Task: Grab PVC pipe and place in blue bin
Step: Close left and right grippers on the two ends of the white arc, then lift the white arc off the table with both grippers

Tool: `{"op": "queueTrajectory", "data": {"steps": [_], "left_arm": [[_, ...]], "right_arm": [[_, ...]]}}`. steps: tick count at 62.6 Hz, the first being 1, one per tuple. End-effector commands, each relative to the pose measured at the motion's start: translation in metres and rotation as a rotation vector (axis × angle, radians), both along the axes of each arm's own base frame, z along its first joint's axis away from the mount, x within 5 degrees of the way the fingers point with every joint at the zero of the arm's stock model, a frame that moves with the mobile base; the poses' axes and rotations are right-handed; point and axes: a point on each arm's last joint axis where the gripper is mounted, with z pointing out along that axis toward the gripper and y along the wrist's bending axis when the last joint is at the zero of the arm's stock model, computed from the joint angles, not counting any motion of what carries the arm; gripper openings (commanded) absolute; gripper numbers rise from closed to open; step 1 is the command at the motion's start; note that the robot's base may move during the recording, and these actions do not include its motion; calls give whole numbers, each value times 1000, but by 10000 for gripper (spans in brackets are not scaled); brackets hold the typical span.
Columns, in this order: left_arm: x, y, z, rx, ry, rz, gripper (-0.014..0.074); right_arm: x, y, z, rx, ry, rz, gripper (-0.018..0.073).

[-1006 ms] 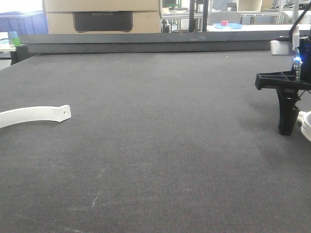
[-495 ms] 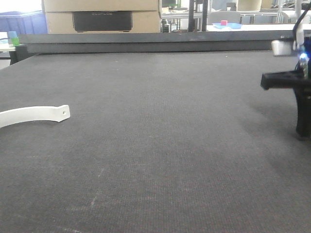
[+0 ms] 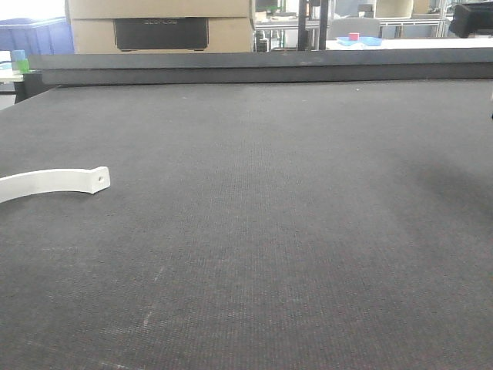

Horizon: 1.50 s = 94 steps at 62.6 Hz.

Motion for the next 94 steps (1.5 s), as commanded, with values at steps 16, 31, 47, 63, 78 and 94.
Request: {"op": "queueTrajectory", "data": {"steps": [16,31,47,63,78,94], "left_arm": [[17,1,-32,2,74,10,192],[24,1,-58,3,144,10,243],[25,0,-64,-6,169,16,-46],[17,1,-39,-4,171,20,-111],[-6,-6,19,-104,-9,55,-111],[-40,-10,76,-192,-397,67,-111]], "right_arm": [[0,0,-1,-1,-2,10,-160],[0,0,-1,-1,-5,10,-160],[2,1,-1,0,-22,9,-160],[3,0,3,-2,-31,11,-160],[-5,0,15,-1,-69,12,-160],[-23,-2,39,5,-252,4,-160]]}}
